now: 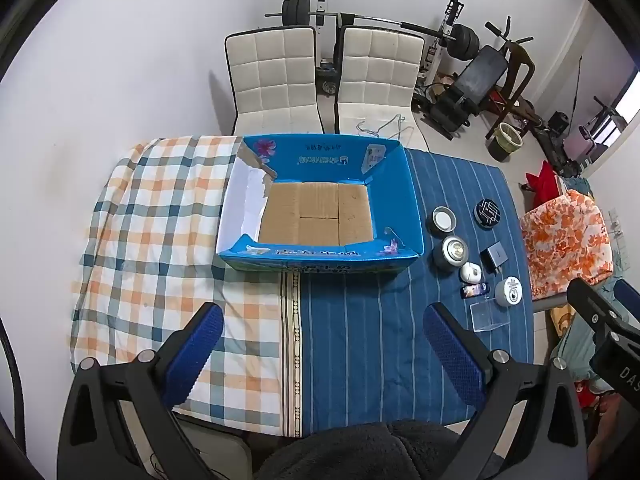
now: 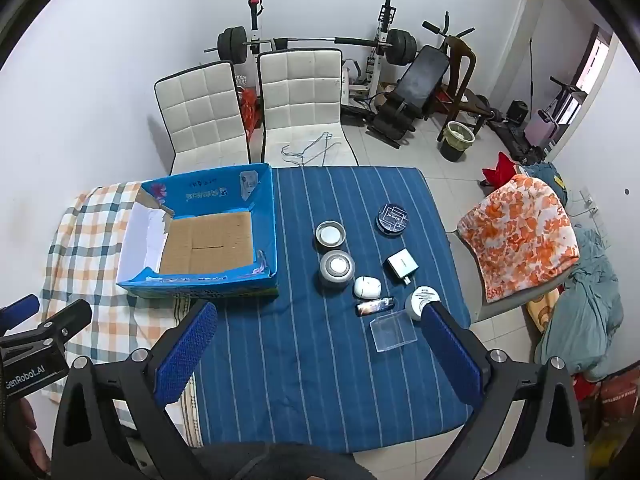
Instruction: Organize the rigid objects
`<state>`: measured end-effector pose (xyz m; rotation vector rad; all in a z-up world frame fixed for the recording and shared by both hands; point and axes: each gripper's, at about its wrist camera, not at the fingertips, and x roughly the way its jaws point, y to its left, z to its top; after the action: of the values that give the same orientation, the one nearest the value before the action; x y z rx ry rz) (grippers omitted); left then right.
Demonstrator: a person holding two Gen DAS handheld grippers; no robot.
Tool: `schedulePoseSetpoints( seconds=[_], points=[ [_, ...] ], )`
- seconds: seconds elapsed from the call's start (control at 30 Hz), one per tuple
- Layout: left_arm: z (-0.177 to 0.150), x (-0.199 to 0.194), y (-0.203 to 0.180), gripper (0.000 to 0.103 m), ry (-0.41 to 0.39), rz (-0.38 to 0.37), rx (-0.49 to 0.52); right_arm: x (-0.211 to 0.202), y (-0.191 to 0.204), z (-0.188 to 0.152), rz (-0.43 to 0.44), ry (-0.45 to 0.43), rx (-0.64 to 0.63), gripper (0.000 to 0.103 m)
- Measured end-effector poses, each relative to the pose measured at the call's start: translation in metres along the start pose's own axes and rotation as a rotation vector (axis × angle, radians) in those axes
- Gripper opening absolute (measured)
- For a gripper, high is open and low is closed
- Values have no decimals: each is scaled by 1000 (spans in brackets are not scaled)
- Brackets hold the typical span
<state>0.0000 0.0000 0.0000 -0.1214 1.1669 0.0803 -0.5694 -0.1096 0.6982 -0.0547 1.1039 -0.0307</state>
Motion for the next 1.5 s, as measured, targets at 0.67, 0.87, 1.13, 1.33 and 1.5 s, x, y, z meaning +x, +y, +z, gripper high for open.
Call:
schedulePoseSetpoints(
  seconds=[0.67,0.87,1.13,1.33,1.5],
  points=[
    [4,-5,0,103,-19,15,11,2,-3,-1,-2,-8,1,103],
    [5,-5,-2,103,-23,19,12,2,-2,-1,-14,-31,-2,103],
    [9,-8,-2,103,-38,28,17,-3,0,0,-21,-47,-4,103],
    [9,-10,-2,103,-53,31,19,-6,-2,1,-15,-52,4,103],
    [8,-11,-3,103,-52,31,19,-7,-3,4,-16,-55,-1,103]
  ],
)
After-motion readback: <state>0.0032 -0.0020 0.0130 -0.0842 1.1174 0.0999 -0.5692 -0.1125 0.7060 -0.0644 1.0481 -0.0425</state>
